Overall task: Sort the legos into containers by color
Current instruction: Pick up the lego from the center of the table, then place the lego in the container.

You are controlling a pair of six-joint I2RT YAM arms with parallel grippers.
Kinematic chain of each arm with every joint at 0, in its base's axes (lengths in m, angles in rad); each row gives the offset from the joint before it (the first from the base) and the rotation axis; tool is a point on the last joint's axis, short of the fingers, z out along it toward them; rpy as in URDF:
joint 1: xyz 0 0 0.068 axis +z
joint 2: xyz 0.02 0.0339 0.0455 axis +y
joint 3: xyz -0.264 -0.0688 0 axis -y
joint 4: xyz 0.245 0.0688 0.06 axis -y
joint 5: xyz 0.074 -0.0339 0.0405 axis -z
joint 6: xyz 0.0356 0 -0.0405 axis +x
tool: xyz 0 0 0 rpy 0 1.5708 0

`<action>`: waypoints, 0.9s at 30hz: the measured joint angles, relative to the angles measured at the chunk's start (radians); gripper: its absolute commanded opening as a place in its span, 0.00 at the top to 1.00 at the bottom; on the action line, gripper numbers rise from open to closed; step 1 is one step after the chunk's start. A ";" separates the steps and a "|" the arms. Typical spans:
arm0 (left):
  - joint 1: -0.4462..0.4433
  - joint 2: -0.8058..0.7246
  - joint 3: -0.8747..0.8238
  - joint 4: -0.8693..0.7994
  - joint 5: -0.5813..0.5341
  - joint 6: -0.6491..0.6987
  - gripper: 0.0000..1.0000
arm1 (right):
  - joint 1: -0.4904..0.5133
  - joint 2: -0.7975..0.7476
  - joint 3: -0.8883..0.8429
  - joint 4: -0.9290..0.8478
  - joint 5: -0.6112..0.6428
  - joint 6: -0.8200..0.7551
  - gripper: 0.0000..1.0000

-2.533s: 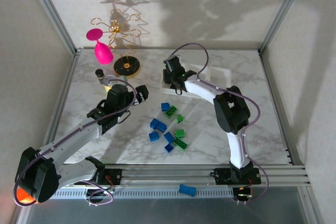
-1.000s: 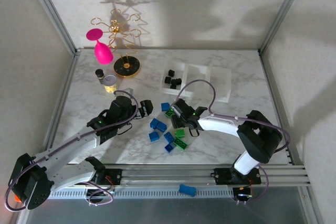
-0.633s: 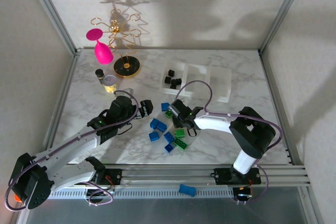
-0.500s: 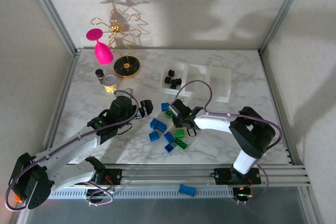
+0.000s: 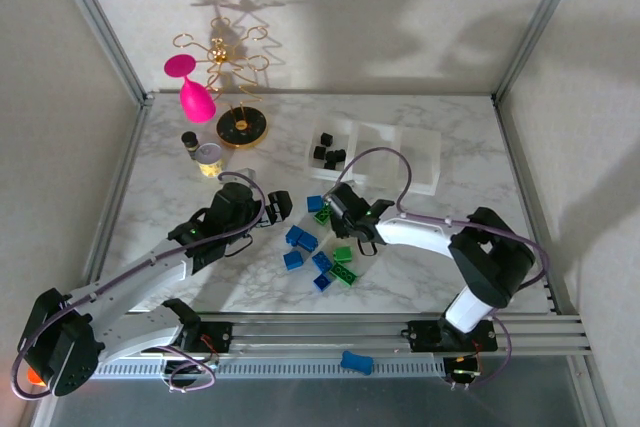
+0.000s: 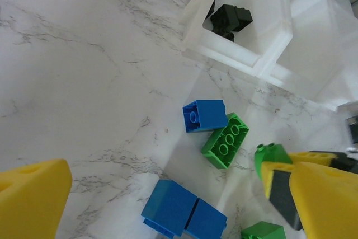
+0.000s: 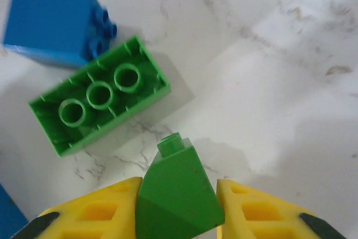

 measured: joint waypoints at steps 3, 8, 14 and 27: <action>0.000 0.001 0.001 0.000 0.000 0.001 0.01 | -0.042 -0.051 0.029 -0.023 -0.016 0.000 0.66; 0.000 0.031 0.026 0.009 0.001 0.002 0.00 | -0.144 -0.074 0.127 -0.053 -0.019 -0.005 0.66; 0.000 0.068 0.070 0.041 0.004 0.009 0.00 | -0.267 -0.018 0.253 -0.067 -0.013 -0.024 0.66; 0.000 0.142 0.114 0.126 0.003 0.012 0.00 | -0.363 0.249 0.459 -0.032 0.006 -0.047 0.65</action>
